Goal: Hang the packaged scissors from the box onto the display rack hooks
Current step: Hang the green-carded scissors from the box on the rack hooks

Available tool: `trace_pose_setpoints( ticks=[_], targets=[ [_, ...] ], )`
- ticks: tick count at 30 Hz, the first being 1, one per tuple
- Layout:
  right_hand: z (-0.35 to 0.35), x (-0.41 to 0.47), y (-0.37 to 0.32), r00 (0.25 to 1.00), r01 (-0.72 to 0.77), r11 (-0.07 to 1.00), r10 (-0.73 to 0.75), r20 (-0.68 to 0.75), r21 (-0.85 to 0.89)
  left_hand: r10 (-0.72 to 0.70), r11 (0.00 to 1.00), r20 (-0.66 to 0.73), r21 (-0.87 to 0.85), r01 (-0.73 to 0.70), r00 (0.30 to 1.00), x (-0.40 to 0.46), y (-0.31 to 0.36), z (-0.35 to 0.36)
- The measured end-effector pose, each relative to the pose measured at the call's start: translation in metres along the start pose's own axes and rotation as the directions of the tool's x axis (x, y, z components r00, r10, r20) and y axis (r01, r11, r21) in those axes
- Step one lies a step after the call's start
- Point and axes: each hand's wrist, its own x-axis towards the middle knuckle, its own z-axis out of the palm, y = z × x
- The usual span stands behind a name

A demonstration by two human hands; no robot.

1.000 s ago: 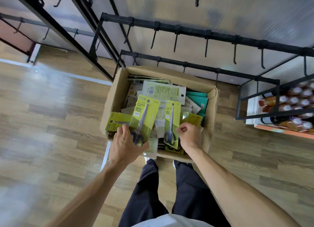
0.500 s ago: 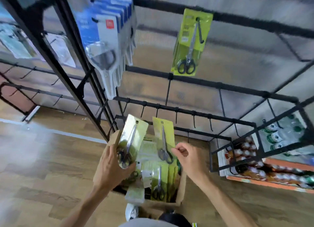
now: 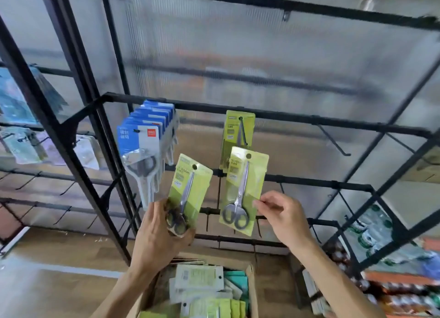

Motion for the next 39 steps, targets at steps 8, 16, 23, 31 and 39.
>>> trace_pose_setpoints(
  ticks=[8, 16, 23, 31, 39],
  targets=[
    [-0.014, 0.015, -0.012, 1.0, -0.01, 1.0, 0.01, 0.007, -0.013, 0.018, 1.0, -0.004, 0.009, -0.018, 1.0, 0.018, 0.009, 0.003],
    [-0.012, 0.03, -0.016, 0.99, -0.137, 0.987, 0.133, 0.055, 0.089, 0.021, 1.0, 0.008, 0.01, -0.021, 1.0, 0.026, 0.014, 0.008],
    [-0.004, 0.072, -0.017, 0.966, -0.259, 0.96, 0.255, 0.053, 0.105, 0.03, 0.999, 0.003, 0.035, -0.03, 1.0, 0.032, 0.02, 0.007],
    [0.016, 0.165, 0.009, 0.96, -0.272, 0.96, 0.265, -0.091, -0.063, 0.08, 0.995, -0.021, 0.062, -0.079, 0.997, 0.044, 0.038, 0.006],
    [0.017, 0.184, 0.017, 0.982, -0.188, 0.877, 0.172, -0.077, -0.442, 0.063, 0.994, -0.032, 0.089, -0.06, 0.997, 0.042, 0.036, 0.003]
  ],
)
